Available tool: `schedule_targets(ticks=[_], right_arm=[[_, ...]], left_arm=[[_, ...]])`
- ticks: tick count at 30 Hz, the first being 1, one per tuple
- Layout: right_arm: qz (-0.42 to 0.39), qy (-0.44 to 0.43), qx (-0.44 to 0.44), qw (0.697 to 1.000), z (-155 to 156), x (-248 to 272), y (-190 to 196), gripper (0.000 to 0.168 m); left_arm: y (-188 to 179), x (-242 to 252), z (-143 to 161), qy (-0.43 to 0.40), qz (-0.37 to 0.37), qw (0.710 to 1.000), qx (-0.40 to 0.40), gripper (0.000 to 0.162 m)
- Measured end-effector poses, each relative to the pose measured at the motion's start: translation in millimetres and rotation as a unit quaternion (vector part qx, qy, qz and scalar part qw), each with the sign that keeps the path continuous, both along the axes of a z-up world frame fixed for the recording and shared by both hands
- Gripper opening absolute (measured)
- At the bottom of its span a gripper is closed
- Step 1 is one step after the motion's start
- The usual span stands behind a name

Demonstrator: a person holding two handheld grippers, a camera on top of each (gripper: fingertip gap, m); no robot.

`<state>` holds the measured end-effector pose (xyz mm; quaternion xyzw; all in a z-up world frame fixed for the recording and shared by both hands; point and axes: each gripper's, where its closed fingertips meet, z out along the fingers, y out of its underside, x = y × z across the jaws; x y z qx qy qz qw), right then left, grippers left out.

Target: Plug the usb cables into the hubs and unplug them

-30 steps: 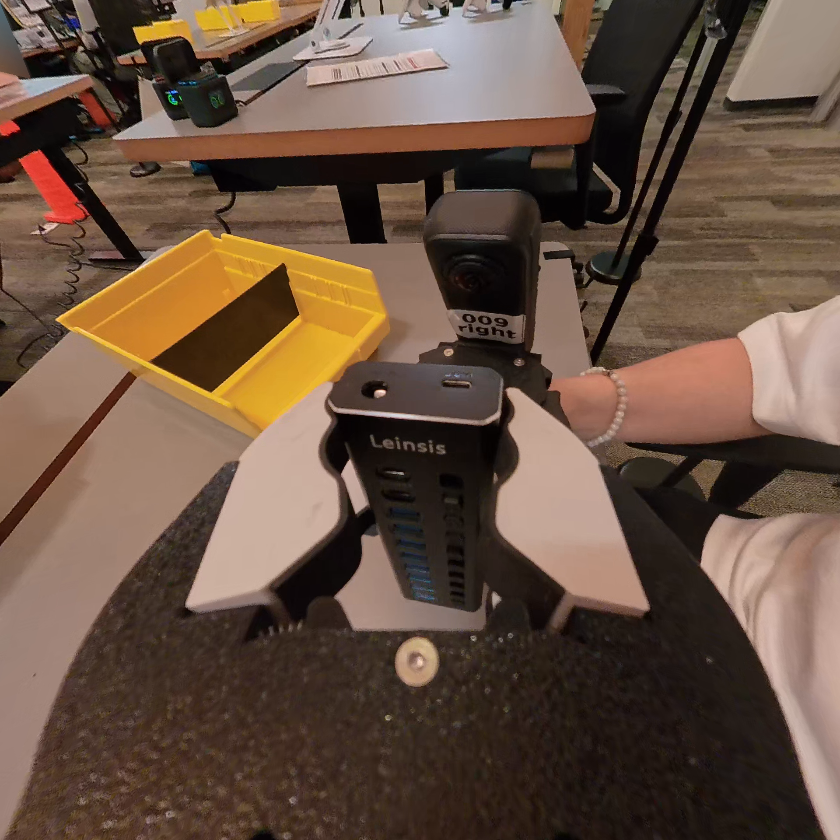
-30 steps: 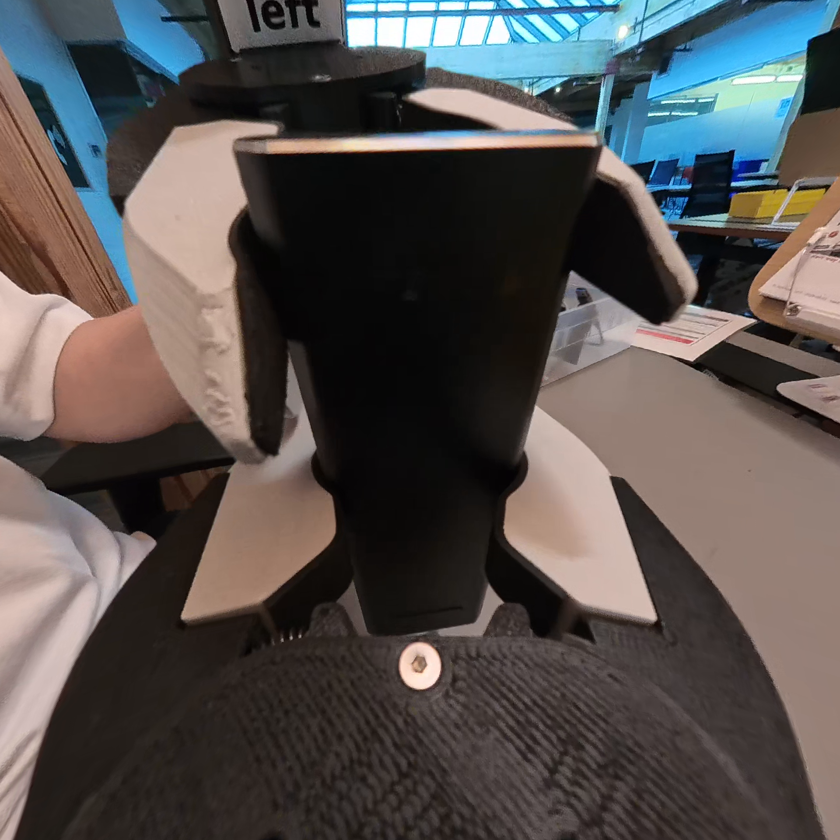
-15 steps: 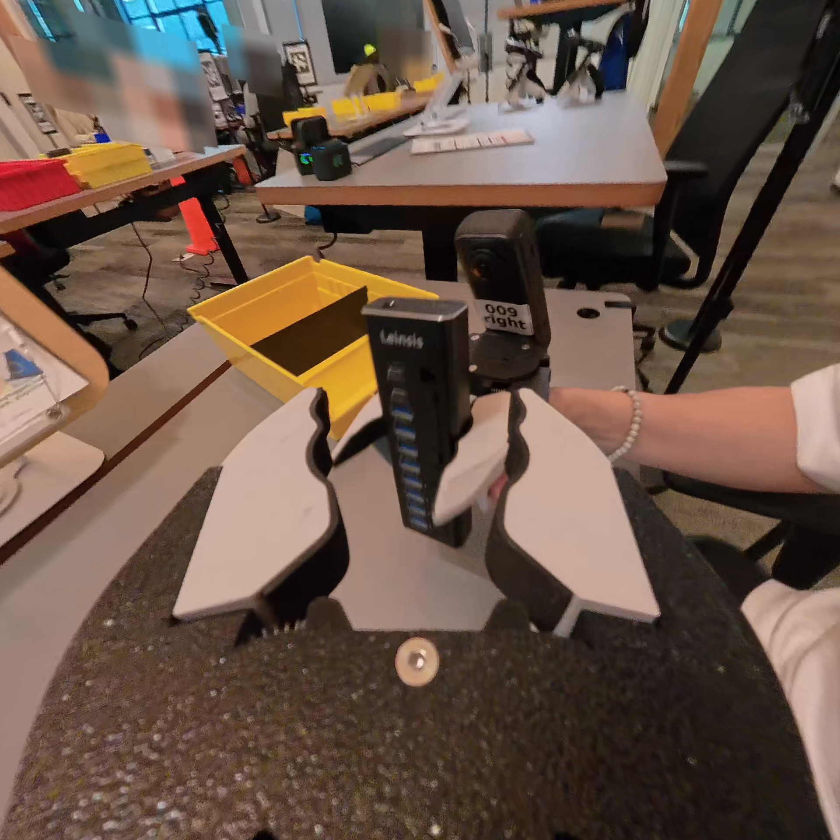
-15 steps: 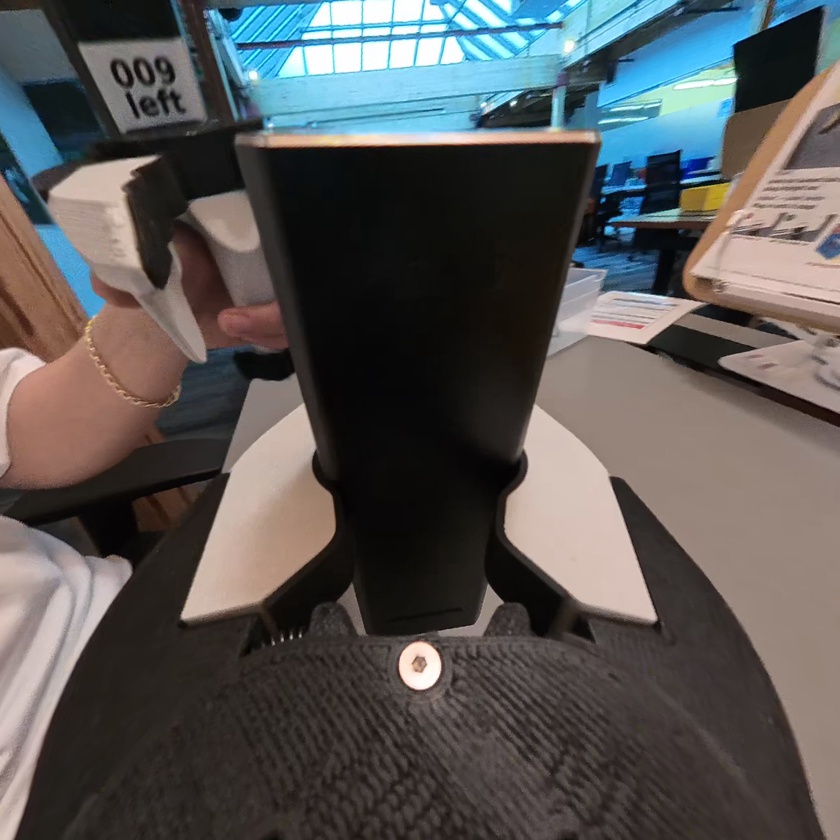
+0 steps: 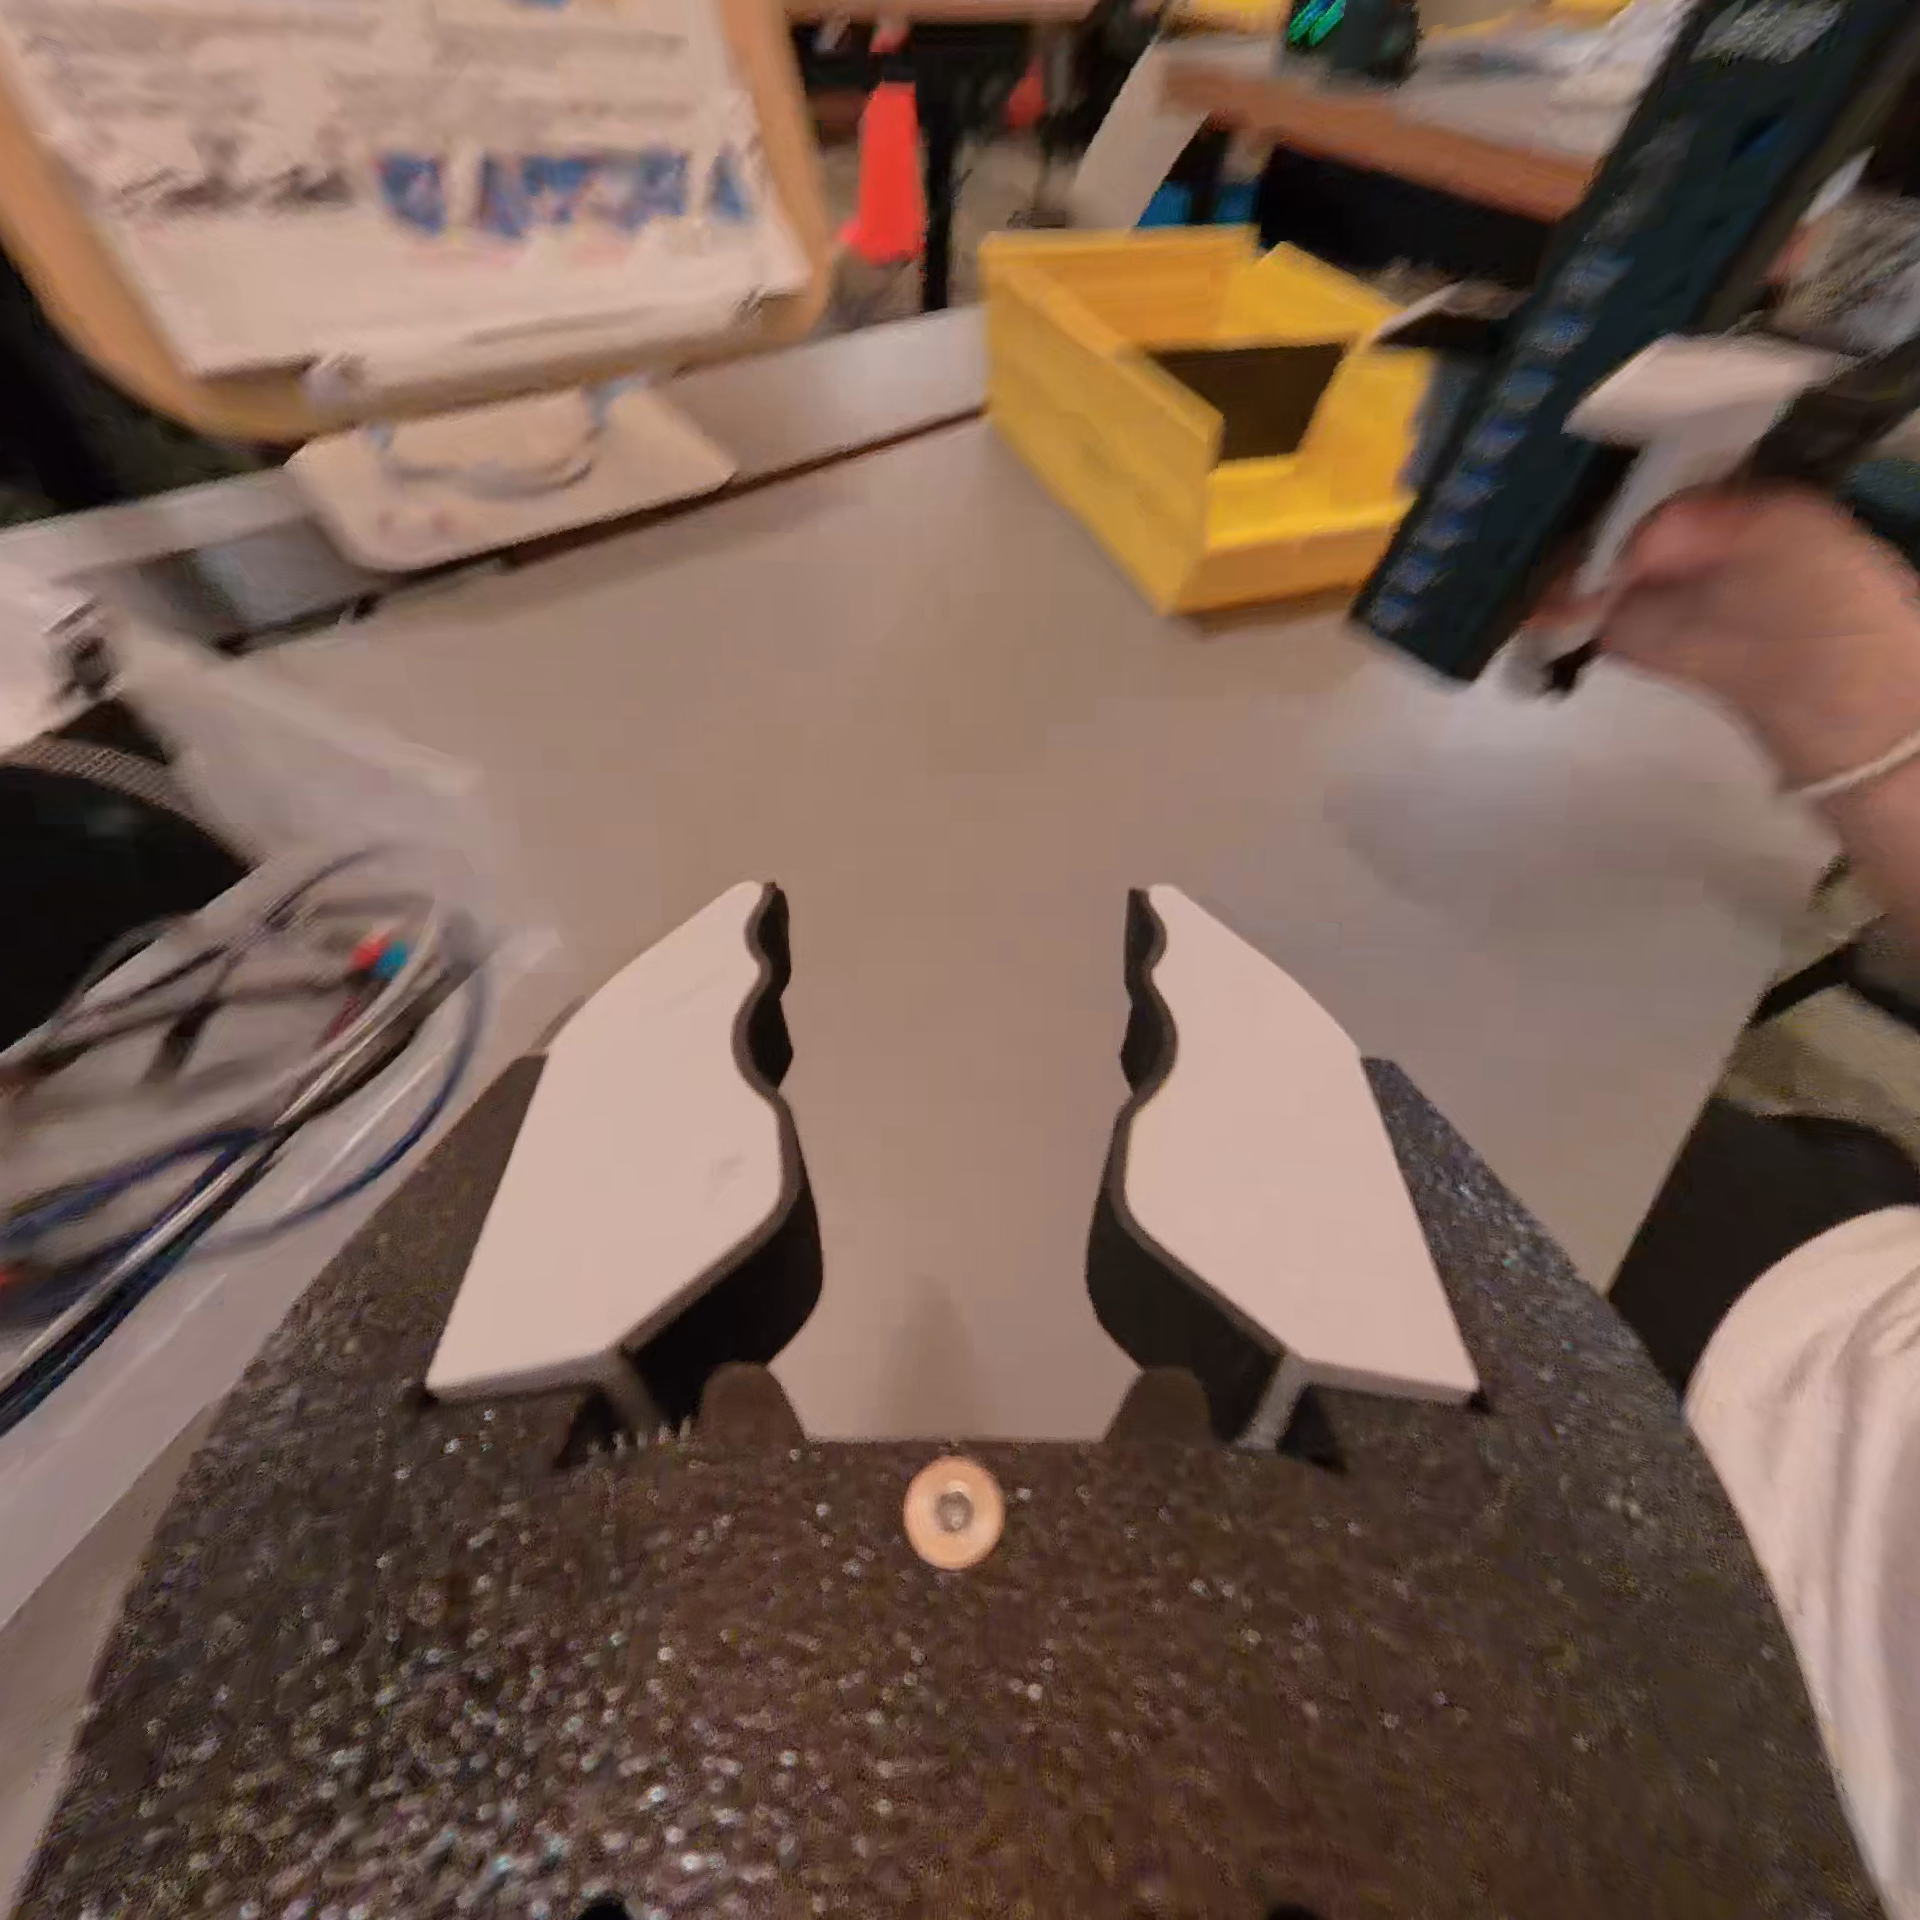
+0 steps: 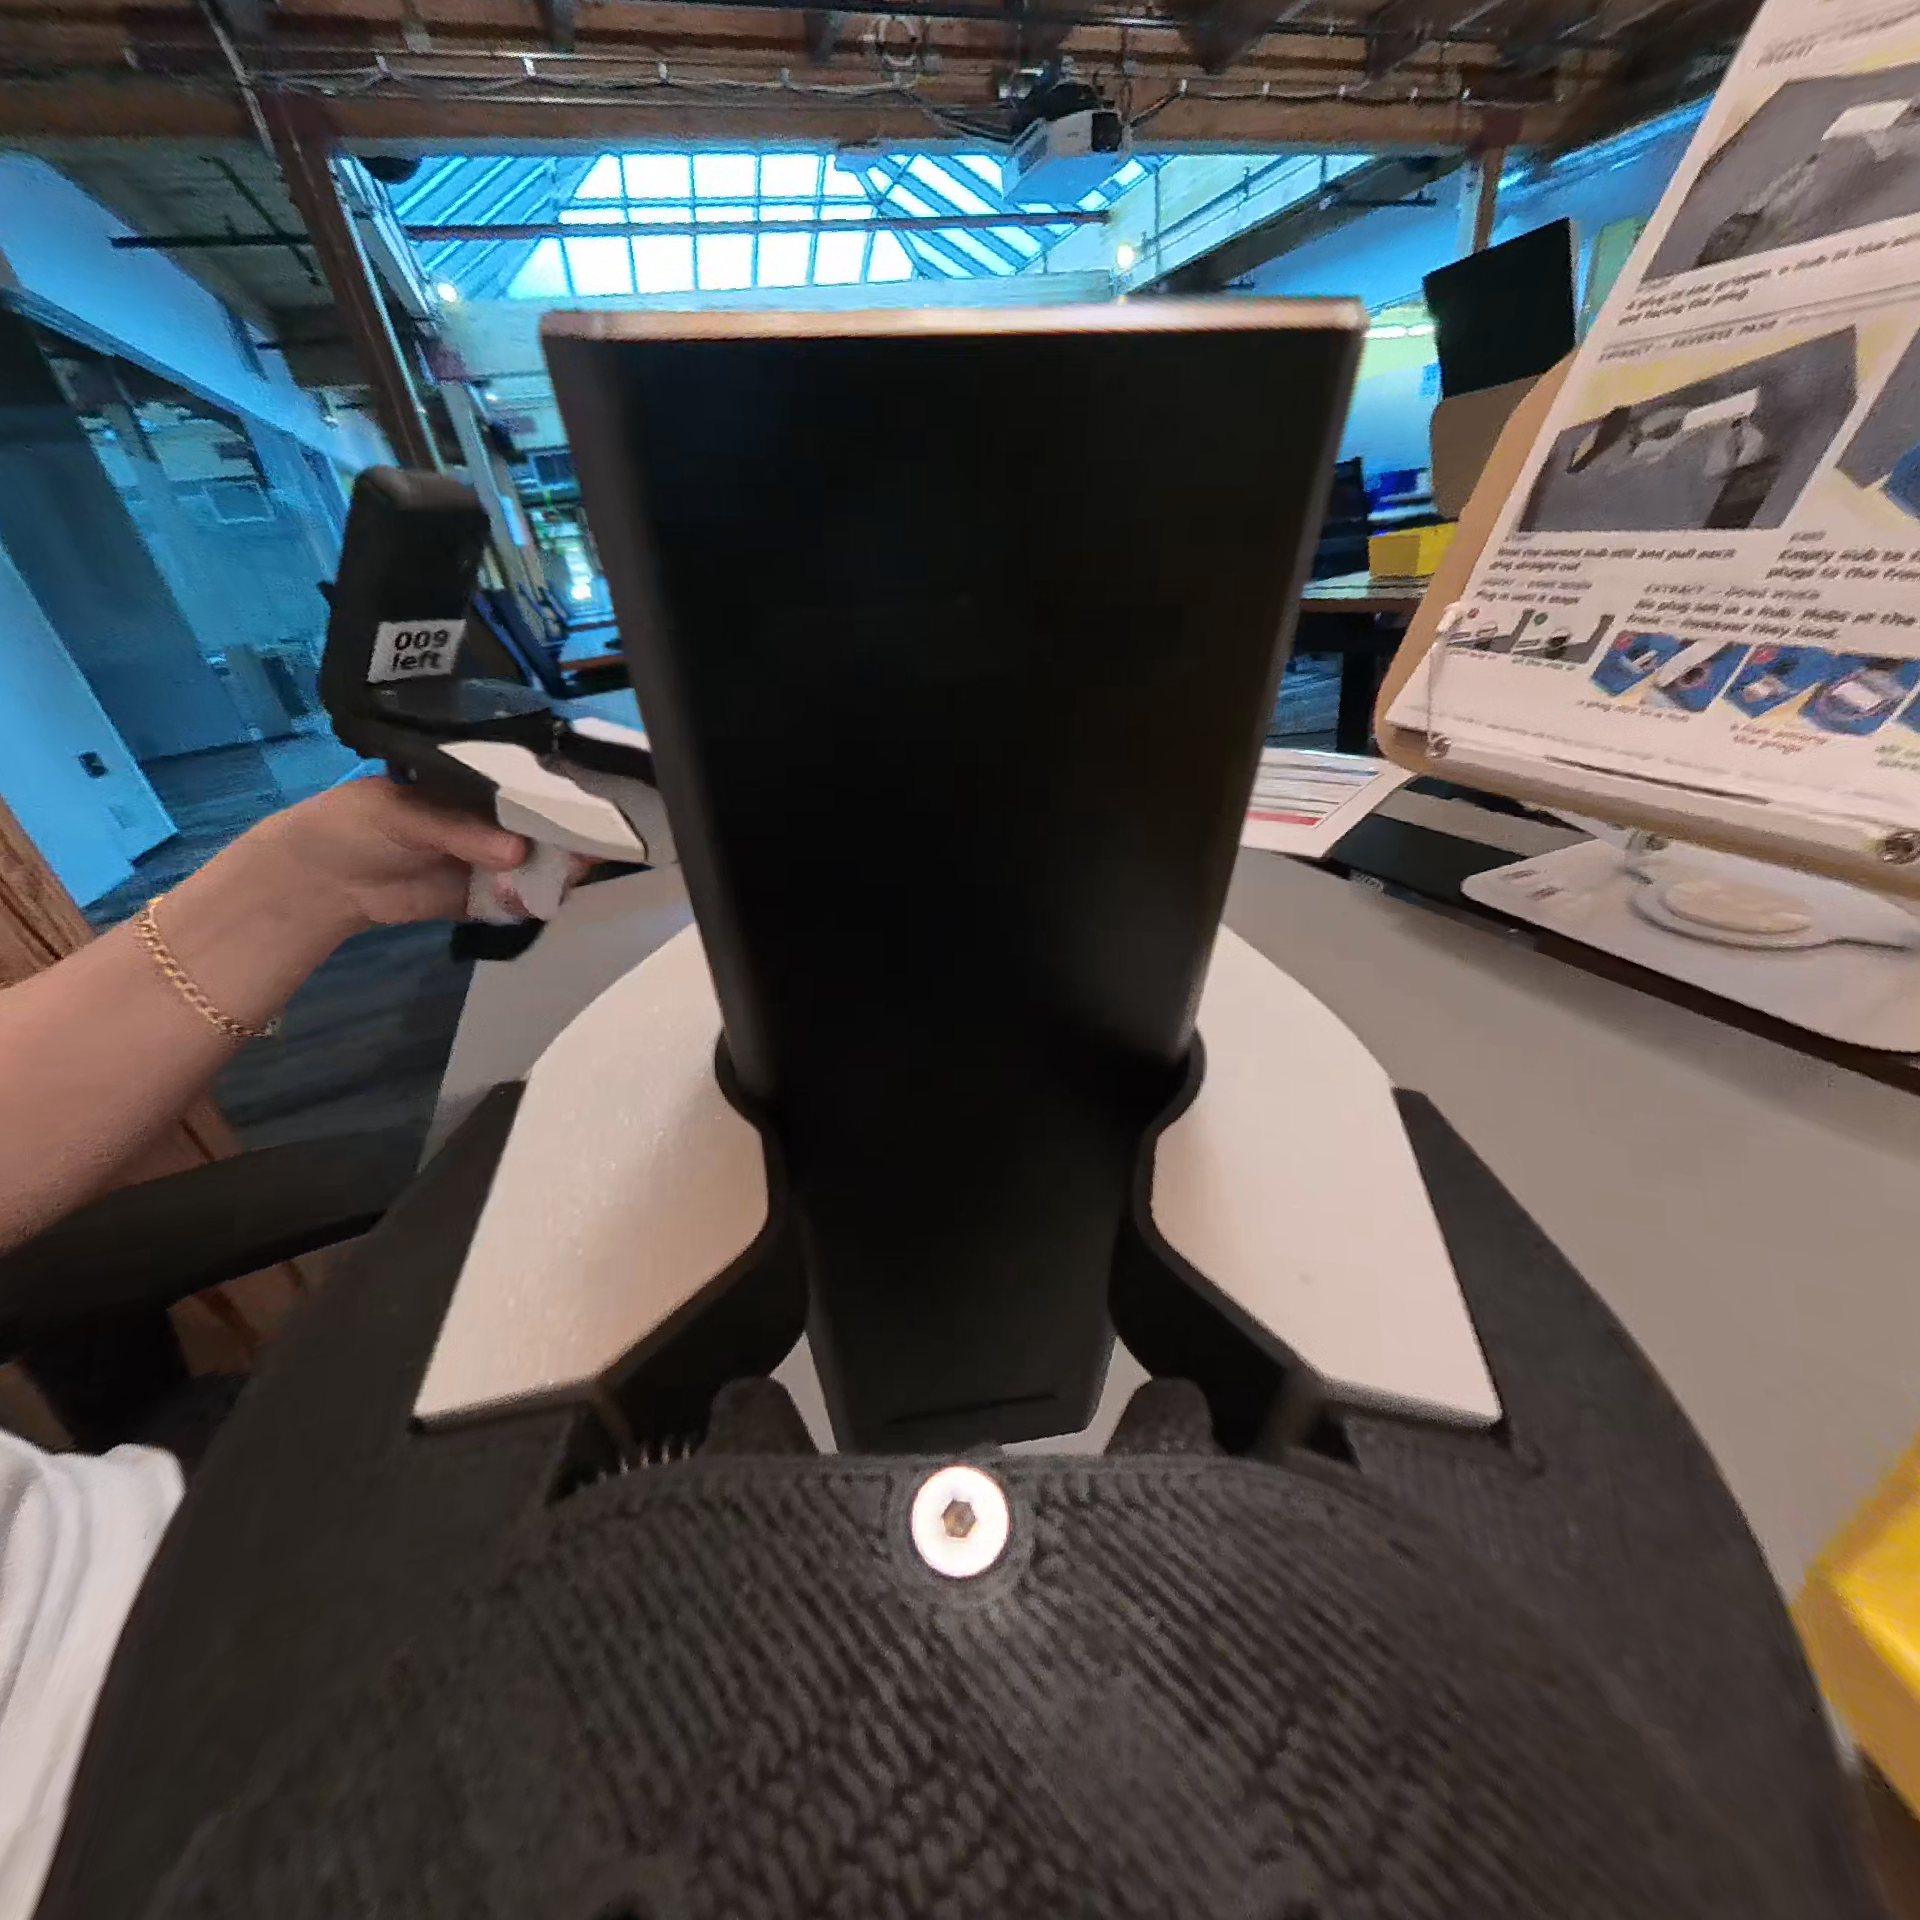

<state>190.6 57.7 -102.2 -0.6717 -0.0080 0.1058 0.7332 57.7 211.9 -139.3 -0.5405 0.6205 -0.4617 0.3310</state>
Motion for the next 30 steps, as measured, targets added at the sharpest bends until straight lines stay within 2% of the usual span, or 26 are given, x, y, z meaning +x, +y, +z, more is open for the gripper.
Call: schedule_targets(ticks=[5,8,14,19,23,25,28,30], right_arm=[[-0.007,-0.022,-0.010,1.000,5.2,11.0,1.0,0.074],[-0.009,-0.021,0.002,1.000,9.7,16.5,-0.4,0.074],[-0.022,-0.026,-0.017,0.999,1.6,25.5,-8.8,0.073],[-0.023,-0.023,-0.003,0.999,11.2,27.8,-17.4,0.073],[-0.021,-0.021,0.007,1.000,18.1,28.1,-21.4,0.074],[-0.019,-0.023,0.007,1.000,18.4,27.0,-21.6,0.073],[-0.015,-0.028,0.004,0.999,17.8,24.2,-20.2,0.074],[-0.012,-0.032,0.004,0.999,18.3,22.0,-19.7,0.073]], left_arm=[[82.5,-61.5,-44.6,0.121,0.101,0.984,0.079,0.055],[111.5,-86.6,-63.0,0.172,0.131,0.971,0.107,0.053],[128.2,-83.1,-80.2,0.189,0.140,0.965,0.118,0.049],[146.9,-61.7,-83.7,0.187,0.152,0.953,0.185,0.049],[169.9,-52.7,-90.7,0.229,0.169,0.931,0.230,0.050],[178.7,-45.8,-88.5,0.227,0.193,0.932,0.208,0.050],[191.2,-35.9,-88.9,0.224,0.238,0.938,0.112,0.052],[195.7,-27.7,-87.9,0.208,0.252,0.944,0.052,0.044]])
